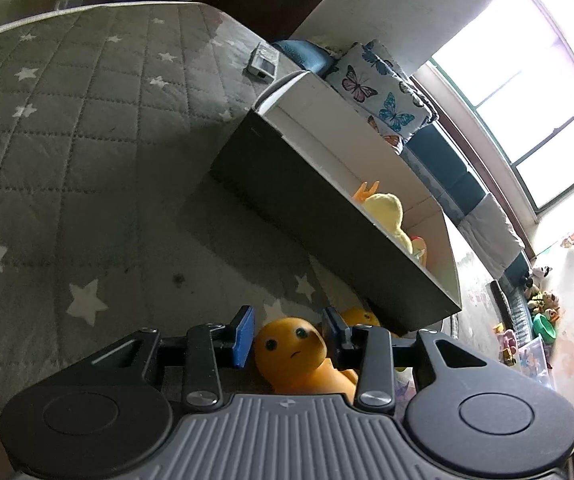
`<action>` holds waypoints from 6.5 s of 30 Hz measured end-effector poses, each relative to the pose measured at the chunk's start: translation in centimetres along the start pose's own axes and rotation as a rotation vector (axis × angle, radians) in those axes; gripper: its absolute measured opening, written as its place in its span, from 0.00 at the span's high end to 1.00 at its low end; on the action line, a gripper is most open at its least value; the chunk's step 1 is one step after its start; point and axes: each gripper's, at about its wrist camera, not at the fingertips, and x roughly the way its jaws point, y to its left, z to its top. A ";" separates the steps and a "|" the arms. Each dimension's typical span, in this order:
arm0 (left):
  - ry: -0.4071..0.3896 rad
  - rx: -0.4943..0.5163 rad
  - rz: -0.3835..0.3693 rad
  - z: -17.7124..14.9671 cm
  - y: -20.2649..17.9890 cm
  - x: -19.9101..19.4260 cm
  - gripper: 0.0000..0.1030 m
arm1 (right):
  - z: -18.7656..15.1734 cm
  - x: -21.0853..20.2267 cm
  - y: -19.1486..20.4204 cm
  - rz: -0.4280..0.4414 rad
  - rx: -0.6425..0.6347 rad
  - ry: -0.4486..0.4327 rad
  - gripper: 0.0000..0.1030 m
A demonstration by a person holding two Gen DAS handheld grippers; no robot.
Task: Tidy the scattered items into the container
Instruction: 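Close the right tool on the large orange rubber duck, then lift the orange duck with the right tool into the box and release, then withdraw the right tool from the box toward the yellow rubber duck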
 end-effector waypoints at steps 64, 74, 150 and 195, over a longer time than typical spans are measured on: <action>0.000 0.092 0.057 2.4 -3.2 -0.2 0.58 | 2.9 -0.1 -0.3 0.013 -0.005 -0.045 0.59; -0.064 0.129 0.010 7.8 -6.6 0.3 0.58 | 7.8 0.3 -2.8 -0.043 -0.034 -0.139 0.59; -0.001 0.097 0.105 14.2 -6.3 8.9 0.58 | 11.9 8.8 -8.3 -0.027 0.041 -0.030 0.49; 0.013 0.265 0.067 4.3 -7.6 2.3 0.59 | 4.6 0.8 -4.6 -0.120 0.074 -0.107 0.00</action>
